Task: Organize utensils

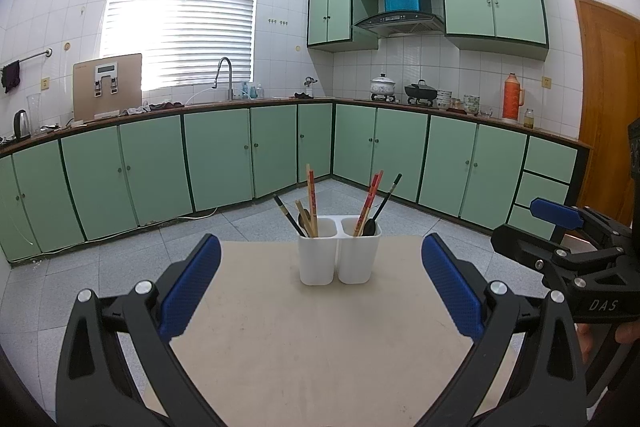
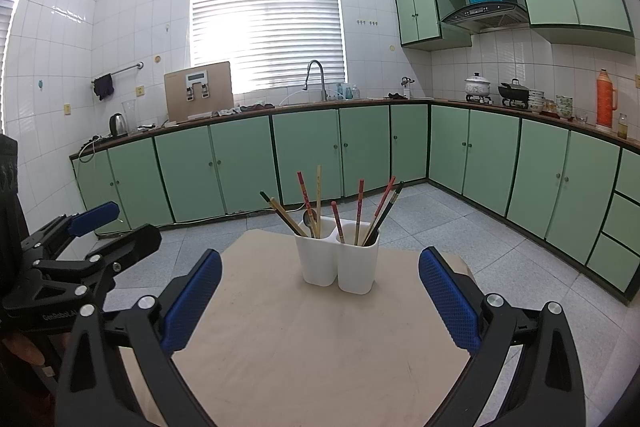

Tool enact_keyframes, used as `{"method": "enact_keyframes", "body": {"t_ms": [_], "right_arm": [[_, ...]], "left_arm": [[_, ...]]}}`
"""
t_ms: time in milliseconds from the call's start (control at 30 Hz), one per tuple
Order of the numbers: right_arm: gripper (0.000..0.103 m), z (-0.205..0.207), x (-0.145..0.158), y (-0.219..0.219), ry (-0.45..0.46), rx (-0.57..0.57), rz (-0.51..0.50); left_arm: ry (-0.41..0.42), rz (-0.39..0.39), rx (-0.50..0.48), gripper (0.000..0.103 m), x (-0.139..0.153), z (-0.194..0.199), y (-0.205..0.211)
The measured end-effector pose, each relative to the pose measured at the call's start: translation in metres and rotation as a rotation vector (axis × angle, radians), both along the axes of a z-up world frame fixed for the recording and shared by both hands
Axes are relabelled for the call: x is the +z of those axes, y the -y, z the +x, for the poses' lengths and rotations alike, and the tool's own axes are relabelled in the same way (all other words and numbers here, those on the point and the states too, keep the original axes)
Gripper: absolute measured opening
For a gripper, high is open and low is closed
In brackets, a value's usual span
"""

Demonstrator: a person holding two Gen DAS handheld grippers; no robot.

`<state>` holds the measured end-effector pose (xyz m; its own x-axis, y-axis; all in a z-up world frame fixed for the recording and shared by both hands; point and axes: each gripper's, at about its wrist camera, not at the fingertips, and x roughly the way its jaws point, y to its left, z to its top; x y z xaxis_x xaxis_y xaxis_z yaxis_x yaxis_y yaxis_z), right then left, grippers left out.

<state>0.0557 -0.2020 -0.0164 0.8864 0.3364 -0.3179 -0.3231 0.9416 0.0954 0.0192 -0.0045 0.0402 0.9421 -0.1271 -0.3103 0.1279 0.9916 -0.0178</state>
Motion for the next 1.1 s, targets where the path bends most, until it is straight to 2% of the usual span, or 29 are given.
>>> {"method": "enact_keyframes", "body": {"t_ms": [1100], "right_arm": [[0.097, 0.003, -0.0013, -0.0003, -0.002, -0.001, -0.003]], "left_arm": [[-0.003, 0.0, -0.002, 0.097, -0.0028, 0.001, -0.0006]]}}
